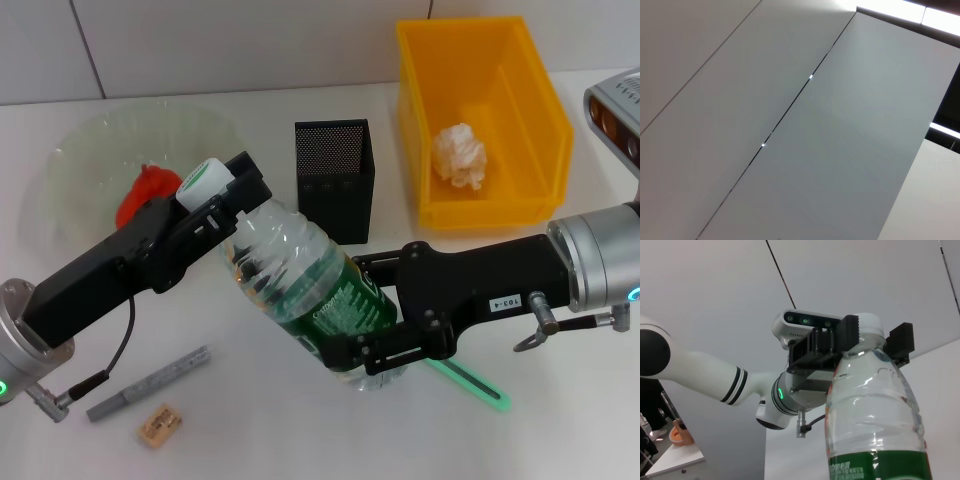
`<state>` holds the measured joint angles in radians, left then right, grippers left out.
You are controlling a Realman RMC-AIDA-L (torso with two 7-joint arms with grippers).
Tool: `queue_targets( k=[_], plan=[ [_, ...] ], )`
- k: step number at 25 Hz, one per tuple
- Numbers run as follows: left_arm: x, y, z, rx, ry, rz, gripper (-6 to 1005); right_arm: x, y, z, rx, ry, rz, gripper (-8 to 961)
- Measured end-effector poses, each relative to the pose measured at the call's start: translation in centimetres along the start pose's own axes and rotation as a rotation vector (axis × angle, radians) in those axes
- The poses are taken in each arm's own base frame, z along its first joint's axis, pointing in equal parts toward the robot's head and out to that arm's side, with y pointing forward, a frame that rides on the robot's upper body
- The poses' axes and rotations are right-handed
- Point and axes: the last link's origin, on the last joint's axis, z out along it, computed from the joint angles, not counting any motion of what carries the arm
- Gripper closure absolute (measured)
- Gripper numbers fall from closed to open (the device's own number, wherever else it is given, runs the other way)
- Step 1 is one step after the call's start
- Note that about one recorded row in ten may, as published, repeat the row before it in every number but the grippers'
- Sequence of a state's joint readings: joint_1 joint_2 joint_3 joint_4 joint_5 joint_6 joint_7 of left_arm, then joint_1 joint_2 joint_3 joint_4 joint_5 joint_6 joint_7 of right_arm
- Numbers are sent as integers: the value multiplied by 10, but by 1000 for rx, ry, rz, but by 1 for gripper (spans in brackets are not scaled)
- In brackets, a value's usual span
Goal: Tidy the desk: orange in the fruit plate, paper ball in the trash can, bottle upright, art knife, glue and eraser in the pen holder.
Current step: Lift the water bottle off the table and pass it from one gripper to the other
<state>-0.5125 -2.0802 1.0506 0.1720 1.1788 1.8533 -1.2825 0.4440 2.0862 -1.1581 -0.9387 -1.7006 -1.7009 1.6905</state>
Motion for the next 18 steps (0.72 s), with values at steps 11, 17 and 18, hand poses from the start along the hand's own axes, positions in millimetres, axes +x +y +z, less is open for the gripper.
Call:
queue_targets(
  k=[11, 17, 18],
  plan=[
    [0, 1, 0, -5, 2, 0, 568, -1, 1, 1, -11, -13, -4, 191],
    [0, 1, 0, -11, 2, 0, 568, 2, -2, 6, -36, -15, 34, 191],
    [0, 2, 0, -11, 1, 0, 568, 3, -3, 7, -39, -16, 44, 191]
  ],
)
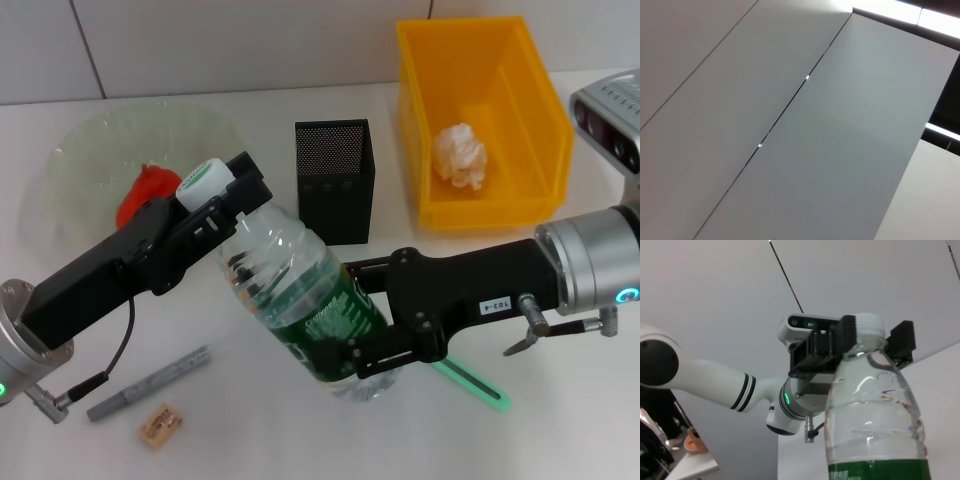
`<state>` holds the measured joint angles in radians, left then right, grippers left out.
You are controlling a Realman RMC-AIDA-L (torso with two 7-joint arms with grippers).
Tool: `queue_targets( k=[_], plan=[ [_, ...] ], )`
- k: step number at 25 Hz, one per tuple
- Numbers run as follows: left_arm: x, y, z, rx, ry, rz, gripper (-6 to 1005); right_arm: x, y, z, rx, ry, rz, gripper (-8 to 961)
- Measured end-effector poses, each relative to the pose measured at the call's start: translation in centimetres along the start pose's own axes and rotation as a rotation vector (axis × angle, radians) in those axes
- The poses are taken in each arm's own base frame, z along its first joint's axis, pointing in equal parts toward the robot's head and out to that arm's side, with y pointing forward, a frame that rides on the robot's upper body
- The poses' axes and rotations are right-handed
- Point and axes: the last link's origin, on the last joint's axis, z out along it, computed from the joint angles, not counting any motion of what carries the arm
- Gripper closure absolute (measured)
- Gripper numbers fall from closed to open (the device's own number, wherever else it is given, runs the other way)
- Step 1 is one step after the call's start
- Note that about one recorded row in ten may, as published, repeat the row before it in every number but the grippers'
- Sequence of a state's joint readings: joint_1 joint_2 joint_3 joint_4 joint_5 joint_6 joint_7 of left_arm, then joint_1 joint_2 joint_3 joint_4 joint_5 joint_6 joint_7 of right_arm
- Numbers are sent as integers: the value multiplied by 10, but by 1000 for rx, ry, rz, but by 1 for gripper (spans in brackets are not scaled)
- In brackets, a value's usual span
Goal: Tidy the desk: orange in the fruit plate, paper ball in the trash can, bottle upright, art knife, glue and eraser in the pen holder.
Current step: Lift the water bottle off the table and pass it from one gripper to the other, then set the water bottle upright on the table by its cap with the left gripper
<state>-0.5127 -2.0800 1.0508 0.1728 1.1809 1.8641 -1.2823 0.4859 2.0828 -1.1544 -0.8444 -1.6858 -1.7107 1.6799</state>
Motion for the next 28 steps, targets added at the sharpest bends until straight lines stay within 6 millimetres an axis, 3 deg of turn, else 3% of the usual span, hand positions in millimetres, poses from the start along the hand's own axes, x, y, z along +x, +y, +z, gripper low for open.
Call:
queue_targets(
  k=[28],
  plan=[
    [3, 1, -1, -14, -14, 16, 567, 1, 5, -9, -9, 7, -28, 134]
  ],
)
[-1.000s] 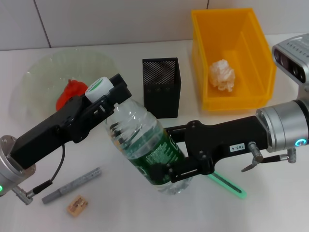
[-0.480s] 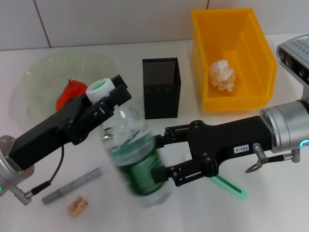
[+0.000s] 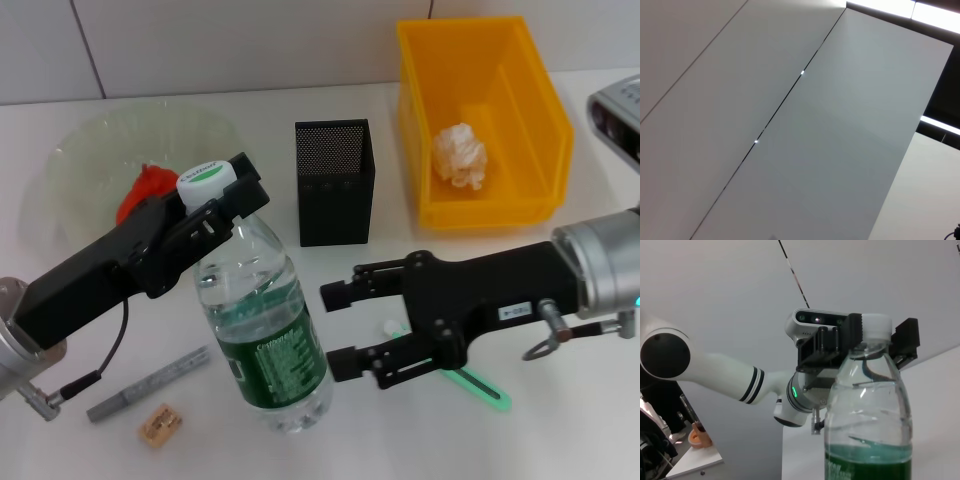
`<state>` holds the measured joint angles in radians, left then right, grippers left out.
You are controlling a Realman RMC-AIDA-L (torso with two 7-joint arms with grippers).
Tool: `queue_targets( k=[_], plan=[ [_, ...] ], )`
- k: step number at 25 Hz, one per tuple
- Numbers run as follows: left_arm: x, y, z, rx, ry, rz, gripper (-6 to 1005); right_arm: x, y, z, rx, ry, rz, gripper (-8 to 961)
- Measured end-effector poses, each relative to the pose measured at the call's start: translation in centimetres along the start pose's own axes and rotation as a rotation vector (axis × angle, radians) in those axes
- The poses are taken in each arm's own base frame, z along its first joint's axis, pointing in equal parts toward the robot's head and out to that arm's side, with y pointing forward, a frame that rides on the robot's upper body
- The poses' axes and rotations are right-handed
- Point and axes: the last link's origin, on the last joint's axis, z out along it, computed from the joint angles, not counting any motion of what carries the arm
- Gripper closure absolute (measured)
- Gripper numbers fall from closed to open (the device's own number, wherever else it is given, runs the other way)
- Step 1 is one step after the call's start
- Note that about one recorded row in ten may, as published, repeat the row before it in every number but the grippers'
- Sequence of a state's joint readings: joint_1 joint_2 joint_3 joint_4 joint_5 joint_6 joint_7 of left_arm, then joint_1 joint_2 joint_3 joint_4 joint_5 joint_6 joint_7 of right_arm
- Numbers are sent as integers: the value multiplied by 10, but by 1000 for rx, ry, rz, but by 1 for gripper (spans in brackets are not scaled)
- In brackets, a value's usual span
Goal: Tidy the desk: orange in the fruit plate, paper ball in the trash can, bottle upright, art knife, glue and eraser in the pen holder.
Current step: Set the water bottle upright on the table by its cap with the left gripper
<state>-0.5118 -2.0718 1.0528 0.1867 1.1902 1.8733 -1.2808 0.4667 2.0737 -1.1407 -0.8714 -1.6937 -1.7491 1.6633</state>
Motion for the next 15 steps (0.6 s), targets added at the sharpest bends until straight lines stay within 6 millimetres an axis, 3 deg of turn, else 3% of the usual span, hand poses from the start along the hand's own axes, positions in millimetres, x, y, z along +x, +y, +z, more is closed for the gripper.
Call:
queue_targets(
  k=[11, 15],
  plan=[
    [9, 0, -9, 4, -20, 134, 567, 15, 10, -58, 152, -94, 22, 130],
    [20, 5, -25, 21, -38, 334, 567, 25, 17, -73, 176, -106, 10, 130]
  ],
)
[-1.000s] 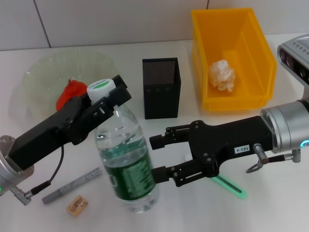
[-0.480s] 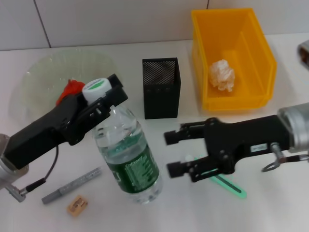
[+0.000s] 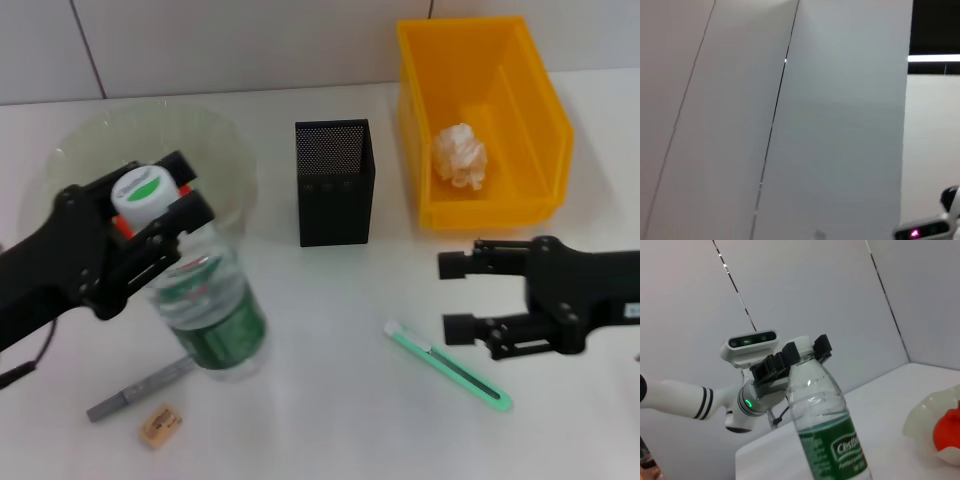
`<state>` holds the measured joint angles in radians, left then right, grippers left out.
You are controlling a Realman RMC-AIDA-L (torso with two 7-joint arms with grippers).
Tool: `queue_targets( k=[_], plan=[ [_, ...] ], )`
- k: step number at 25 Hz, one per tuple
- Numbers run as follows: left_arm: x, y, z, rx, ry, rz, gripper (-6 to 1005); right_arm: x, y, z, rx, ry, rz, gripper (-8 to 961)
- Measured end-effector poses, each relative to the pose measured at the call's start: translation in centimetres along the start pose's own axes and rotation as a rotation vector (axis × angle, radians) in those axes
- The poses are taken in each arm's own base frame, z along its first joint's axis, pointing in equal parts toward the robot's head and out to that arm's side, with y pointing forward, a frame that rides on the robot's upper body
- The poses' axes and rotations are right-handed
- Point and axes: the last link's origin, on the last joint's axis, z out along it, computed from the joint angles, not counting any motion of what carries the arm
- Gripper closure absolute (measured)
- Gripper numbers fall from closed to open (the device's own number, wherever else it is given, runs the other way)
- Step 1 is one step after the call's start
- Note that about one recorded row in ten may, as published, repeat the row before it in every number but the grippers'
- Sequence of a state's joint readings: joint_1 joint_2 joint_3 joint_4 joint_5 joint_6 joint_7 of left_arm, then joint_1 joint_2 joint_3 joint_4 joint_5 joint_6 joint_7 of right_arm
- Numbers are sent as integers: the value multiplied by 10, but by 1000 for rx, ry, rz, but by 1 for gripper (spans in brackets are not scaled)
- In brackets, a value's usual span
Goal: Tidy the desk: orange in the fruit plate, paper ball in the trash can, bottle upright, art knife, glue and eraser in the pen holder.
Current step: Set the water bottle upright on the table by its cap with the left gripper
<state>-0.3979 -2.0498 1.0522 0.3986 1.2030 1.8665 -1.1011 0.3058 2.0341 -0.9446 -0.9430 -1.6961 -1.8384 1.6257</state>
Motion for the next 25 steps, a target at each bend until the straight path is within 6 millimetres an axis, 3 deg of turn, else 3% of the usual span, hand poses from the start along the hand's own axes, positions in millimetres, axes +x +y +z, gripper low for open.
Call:
queue_targets(
  k=[1, 2, 7, 8, 10, 25],
  plan=[
    [0, 0, 0, 0, 0, 0, 567, 2, 1, -3, 3, -2, -9, 130],
    [1, 0, -10, 27, -15, 114, 567, 5, 3, -5, 2, -3, -16, 130],
    [0, 1, -15, 44, -21, 166, 567, 11, 6, -10, 7, -1, -15, 130],
    [-1, 0, -25, 90, -33, 271, 567, 12, 6, -10, 8, 2, -12, 130],
    [-2, -4, -28, 127, -50, 305, 567, 13, 6, -10, 9, 11, -9, 130],
    [-21, -24, -36, 305, -171, 394, 567, 16, 5, -6, 10, 12, 5, 129]
  ],
)
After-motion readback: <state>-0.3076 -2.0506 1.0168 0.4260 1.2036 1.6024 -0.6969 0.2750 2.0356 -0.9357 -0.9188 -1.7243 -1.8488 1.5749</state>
